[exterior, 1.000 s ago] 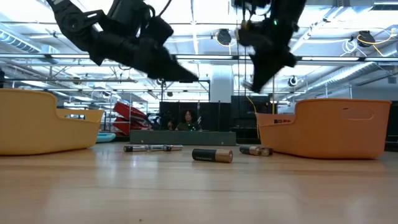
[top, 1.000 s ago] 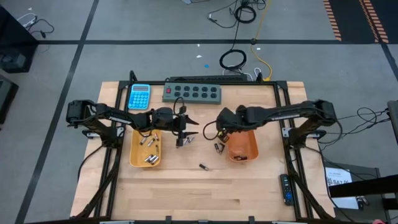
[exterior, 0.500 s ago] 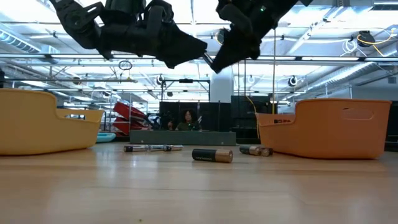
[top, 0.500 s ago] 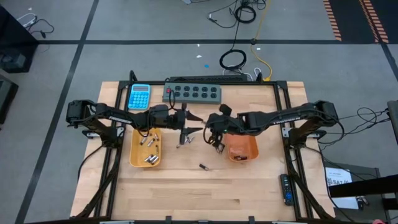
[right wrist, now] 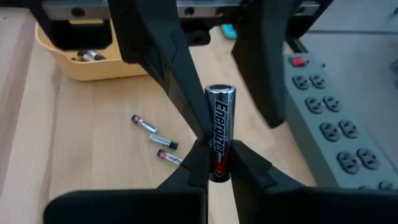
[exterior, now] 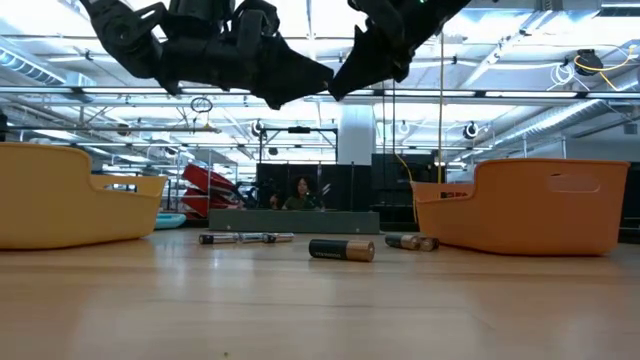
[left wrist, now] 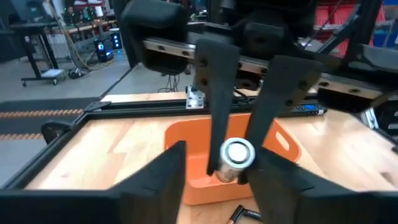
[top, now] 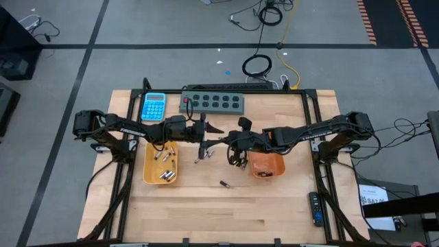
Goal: Sort batteries
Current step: Put the silver battery into the yellow bin
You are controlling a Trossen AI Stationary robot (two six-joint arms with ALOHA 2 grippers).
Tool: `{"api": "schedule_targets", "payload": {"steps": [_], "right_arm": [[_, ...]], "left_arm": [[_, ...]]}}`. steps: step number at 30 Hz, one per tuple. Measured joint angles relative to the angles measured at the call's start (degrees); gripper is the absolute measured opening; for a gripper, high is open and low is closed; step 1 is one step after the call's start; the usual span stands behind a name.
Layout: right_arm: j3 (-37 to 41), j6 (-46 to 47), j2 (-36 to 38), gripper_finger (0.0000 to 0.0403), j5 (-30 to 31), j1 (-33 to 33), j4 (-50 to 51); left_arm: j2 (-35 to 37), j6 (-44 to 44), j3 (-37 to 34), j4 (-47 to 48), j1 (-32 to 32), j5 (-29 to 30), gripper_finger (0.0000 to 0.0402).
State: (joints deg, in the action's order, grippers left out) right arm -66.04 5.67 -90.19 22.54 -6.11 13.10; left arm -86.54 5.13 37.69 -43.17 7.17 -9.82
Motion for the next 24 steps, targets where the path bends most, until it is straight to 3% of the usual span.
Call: {"api": "schedule_targets", "payload": {"steps": [4,7,13,16,20,24], "right_arm": [[0.0,-0.6,0.0,0.0023,0.1,-0.1,-0.1],[0.0,0.5,0.0,0.0049,0.1,-0.1,-0.1],[0.0,3.1,0.1,0.0145,-0.2,-0.2,1.1],[0.0,4.4,0.1,0.0183,-0.4,-0.2,4.2],[0.0,6.2,0.1,0.0207,-0.3,-0.2,8.7],[0.0,6.7,0.1,0.0207,0.6,-0.2,13.5]], "left_arm": [[0.0,4.1,0.0,0.2,-0.8,0.0,0.0053],[0.0,4.9,0.0,-0.3,-1.0,0.0,0.0048],[0.4,4.4,0.0,-0.8,-0.8,0.4,0.0048],[2.5,4.3,0.0,3.3,-0.8,1.8,0.0048],[10.1,4.1,0.0,18.3,-1.3,5.7,0.0048],[21.1,-2.6,0.0,38.8,-2.9,7.1,0.0048]]}}
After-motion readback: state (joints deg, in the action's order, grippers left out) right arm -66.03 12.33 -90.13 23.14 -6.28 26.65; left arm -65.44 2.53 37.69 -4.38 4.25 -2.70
